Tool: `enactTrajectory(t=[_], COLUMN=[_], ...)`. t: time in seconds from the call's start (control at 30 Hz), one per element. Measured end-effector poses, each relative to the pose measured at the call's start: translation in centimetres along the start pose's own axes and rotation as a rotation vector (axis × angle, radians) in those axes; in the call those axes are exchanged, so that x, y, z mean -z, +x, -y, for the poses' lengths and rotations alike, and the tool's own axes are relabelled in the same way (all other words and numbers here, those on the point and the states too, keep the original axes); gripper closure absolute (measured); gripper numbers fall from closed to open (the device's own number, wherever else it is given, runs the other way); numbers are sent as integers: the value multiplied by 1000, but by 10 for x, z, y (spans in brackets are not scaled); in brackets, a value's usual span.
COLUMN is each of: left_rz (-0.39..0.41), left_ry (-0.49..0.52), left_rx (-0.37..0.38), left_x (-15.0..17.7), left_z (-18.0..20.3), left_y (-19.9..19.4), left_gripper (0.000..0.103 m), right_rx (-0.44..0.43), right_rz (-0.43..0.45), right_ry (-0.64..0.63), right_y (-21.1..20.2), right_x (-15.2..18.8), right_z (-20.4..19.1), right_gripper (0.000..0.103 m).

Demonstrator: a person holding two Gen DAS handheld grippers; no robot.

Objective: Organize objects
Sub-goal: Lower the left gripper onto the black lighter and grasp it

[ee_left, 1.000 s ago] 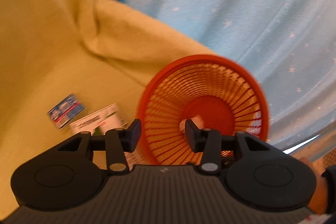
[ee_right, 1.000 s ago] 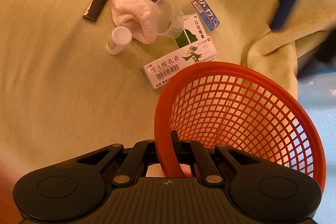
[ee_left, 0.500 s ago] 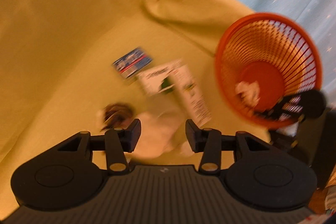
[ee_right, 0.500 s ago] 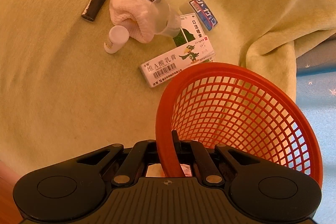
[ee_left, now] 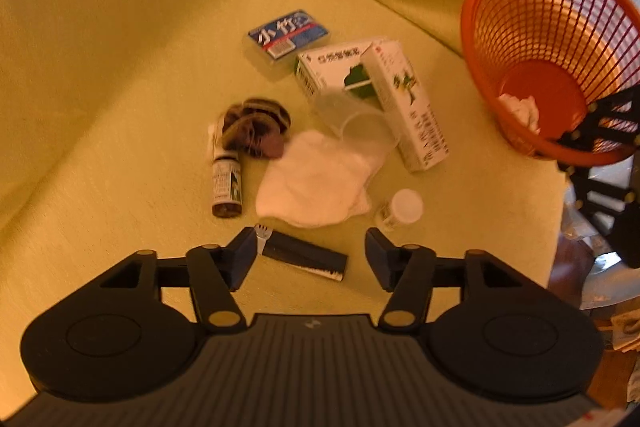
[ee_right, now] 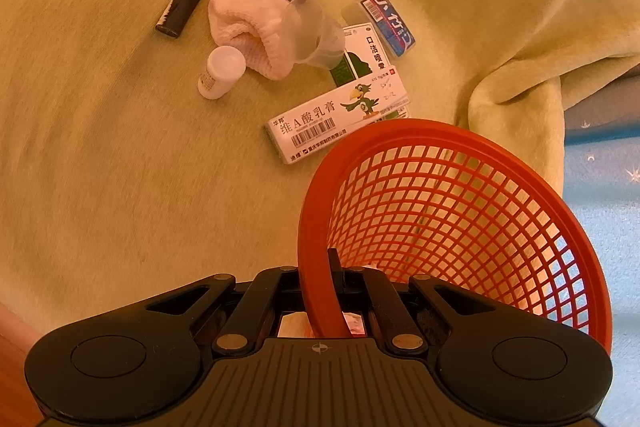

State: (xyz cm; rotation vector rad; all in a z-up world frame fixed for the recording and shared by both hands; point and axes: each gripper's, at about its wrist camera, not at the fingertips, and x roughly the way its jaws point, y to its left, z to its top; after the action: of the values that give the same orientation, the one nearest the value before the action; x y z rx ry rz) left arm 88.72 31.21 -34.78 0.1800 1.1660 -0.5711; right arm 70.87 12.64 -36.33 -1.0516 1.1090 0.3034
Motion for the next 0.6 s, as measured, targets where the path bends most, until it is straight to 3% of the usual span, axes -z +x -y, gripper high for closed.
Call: enactTrajectory(t=[0.07,0.23,0.4,0.6], left_rz=[-1,1,-11,-27], left_ry=[29,187,313,354], left_rx=[-15,-44,-49,-61], left_x=[6,16,22,27], left_z=[1,5,9,7], left_y=[9,30,50,66], left_gripper=[32,15,12,14], right_rx=[1,5,7,9], right_rz=[0,2,3,4], right_ry=[-2,-4,-5,-6], right_y=[0,0,0,0], right_x=[0,0,0,1], right_z=[0,0,-1,-2], right_gripper=[103,103,103,103])
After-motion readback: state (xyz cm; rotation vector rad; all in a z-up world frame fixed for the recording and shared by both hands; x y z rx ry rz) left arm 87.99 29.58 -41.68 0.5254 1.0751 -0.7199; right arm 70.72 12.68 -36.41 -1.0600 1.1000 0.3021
